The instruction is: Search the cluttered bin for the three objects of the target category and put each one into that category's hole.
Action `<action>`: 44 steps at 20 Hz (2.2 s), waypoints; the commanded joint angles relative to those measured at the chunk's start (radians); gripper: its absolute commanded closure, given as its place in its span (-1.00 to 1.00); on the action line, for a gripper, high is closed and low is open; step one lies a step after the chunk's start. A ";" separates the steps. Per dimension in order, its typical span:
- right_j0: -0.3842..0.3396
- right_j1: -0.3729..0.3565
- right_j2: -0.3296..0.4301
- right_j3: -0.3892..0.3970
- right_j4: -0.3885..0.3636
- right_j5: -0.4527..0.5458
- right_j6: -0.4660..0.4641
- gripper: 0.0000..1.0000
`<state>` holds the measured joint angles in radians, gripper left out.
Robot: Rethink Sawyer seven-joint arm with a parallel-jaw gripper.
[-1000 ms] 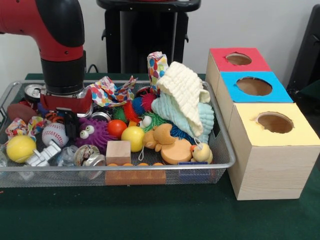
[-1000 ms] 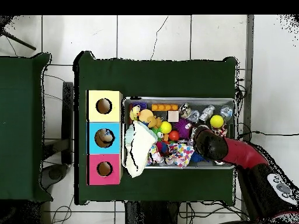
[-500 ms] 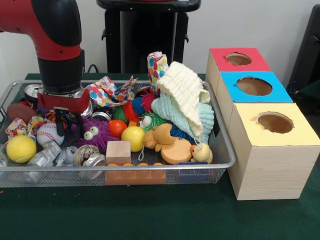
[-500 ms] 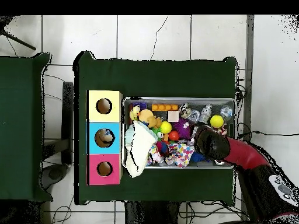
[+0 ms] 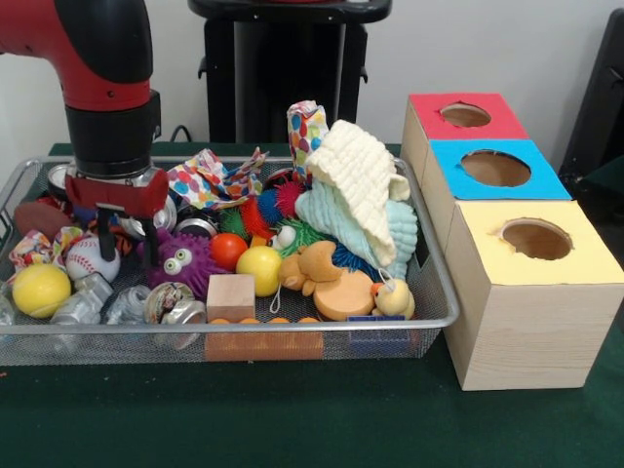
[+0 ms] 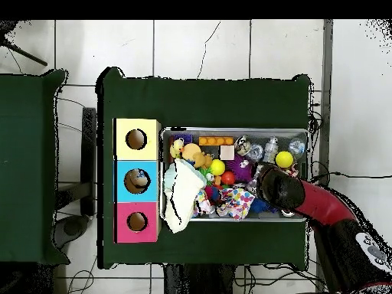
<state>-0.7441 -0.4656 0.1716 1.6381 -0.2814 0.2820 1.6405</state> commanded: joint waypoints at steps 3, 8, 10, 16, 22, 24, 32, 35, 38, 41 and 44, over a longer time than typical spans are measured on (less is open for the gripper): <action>0.057 0.032 -0.076 0.071 0.073 0.013 0.229 -1.00; 0.078 0.057 -0.078 0.061 0.119 -0.004 0.240 -1.00; 0.073 0.074 -0.077 0.061 0.134 -0.024 0.241 -1.00; 0.079 0.090 -0.071 0.043 0.162 -0.023 0.214 -1.00; 0.097 0.056 -0.071 -0.002 0.086 0.011 0.088 -1.00; 0.116 0.031 -0.090 0.022 0.096 -0.014 0.126 -1.00; 0.204 0.034 -0.139 -0.060 0.201 0.089 0.204 -1.00; 0.219 0.062 -0.138 -0.095 0.231 0.104 0.200 -1.00; 0.235 0.090 -0.146 -0.150 0.259 0.137 0.189 -1.00; 0.249 0.124 -0.155 -0.226 0.279 0.189 0.167 -1.00; 0.258 0.166 -0.159 -0.313 0.286 0.258 0.141 -1.00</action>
<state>-0.5065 -0.4035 -0.0058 1.5116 -0.0627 0.3851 1.6405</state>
